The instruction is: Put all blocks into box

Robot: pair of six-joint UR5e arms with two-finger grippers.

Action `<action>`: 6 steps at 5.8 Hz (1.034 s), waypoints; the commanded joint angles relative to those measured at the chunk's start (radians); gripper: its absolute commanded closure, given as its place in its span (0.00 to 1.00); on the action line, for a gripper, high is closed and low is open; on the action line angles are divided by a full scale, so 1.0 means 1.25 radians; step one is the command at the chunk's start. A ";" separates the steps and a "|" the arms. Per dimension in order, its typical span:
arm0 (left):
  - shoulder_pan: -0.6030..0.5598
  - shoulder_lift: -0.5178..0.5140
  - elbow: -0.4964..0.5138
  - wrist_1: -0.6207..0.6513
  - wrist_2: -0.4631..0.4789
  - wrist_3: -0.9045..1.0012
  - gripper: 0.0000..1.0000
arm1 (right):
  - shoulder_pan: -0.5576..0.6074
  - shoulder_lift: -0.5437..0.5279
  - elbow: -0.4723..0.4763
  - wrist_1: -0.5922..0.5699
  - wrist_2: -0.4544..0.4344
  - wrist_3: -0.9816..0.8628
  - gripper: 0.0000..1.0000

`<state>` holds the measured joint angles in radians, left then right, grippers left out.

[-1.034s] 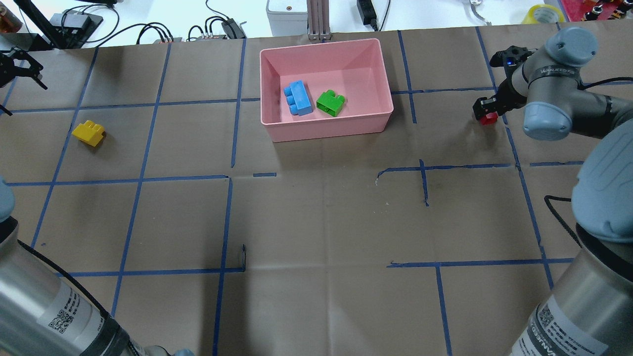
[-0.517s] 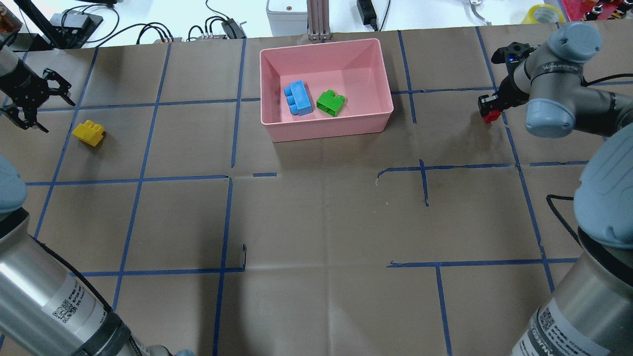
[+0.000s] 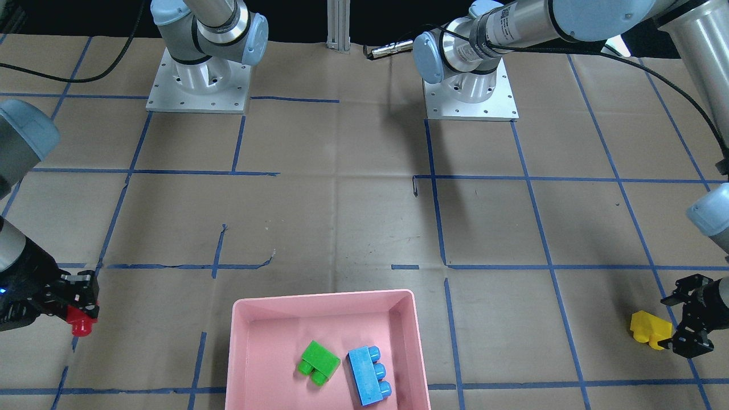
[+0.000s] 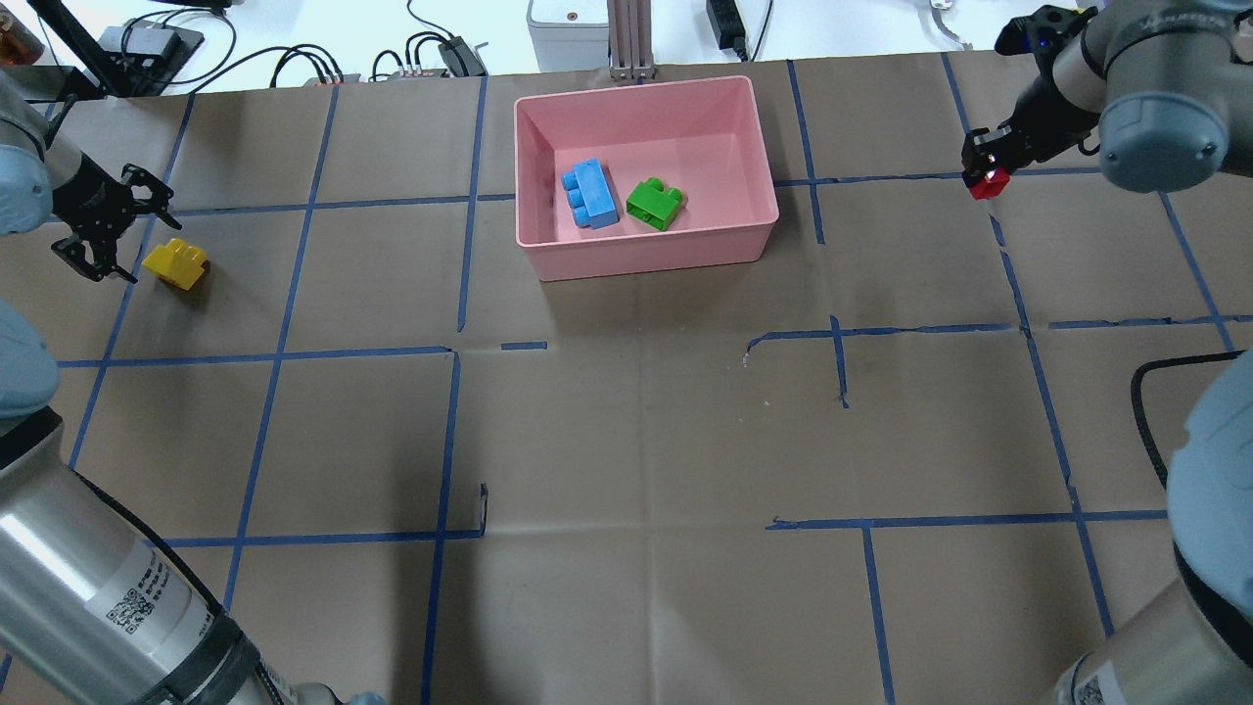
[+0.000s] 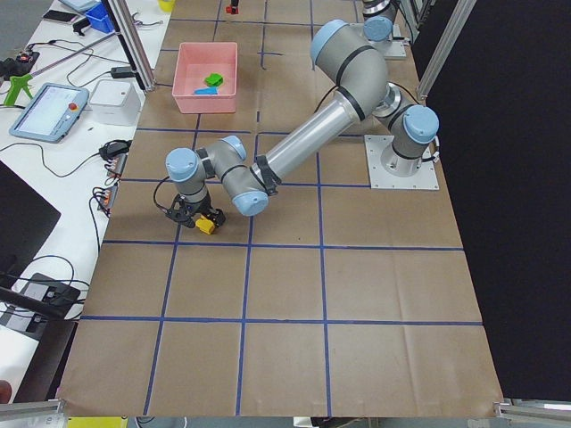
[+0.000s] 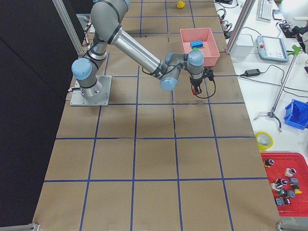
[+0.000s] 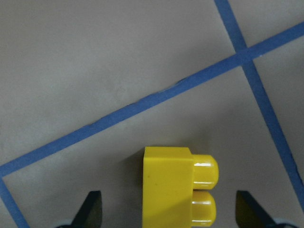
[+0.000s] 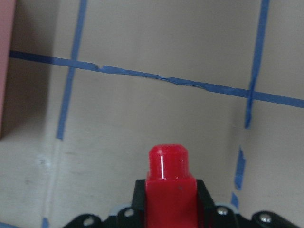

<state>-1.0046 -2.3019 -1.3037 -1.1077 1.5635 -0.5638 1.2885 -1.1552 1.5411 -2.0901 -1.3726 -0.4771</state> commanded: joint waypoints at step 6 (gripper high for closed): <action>0.001 -0.018 -0.037 0.059 -0.005 -0.010 0.05 | 0.320 0.141 -0.050 -0.290 0.121 0.435 0.14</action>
<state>-1.0032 -2.3223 -1.3508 -1.0388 1.5574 -0.5772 1.6757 -0.9832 1.4792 -2.4411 -1.2183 0.0190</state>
